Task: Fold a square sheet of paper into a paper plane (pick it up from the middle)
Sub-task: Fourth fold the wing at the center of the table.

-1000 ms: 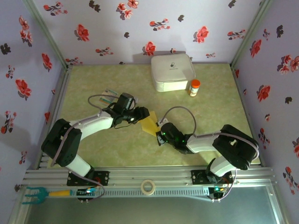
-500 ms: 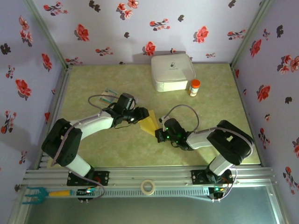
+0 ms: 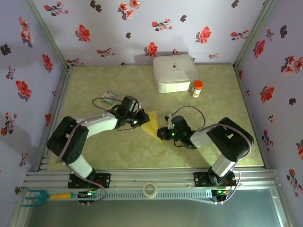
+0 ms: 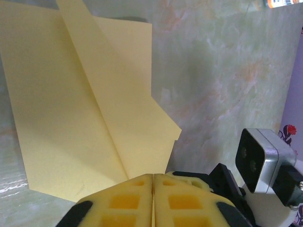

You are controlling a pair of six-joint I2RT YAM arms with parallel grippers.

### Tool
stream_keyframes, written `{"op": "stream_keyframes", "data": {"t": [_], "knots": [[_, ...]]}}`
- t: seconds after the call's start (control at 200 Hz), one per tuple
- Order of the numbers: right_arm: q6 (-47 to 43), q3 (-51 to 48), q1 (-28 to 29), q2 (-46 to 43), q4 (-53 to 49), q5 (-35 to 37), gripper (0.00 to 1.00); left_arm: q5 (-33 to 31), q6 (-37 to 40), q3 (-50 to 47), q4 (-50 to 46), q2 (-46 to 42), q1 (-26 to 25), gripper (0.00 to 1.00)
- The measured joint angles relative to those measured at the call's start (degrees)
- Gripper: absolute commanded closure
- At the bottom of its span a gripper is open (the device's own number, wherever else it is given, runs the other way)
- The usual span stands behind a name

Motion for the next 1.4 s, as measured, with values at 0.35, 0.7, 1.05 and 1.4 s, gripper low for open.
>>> {"op": "stream_keyframes", "data": {"t": [0.35, 0.7, 1.05, 1.4], "knots": [[3.85, 0.00, -0.85, 1.07, 1.75, -1.84, 0.97, 2.12, 0.00, 0.00, 1.88, 1.99, 0.00, 0.96], [5.55, -0.02, -1.62, 1.60, 2.54, -3.41, 0.96, 2.27, -0.02, 0.00, 2.58, 1.99, 0.00, 0.97], [5.05, -0.02, -2.58, 0.50, 0.07, -4.52, 0.96, 2.27, -0.04, 0.00, 3.34, 1.99, 0.00, 0.97], [4.26, -0.46, -3.10, 0.11, -0.31, -5.38, 0.96, 2.27, -0.22, -0.26, 5.22, 1.99, 0.00, 0.97]]}}
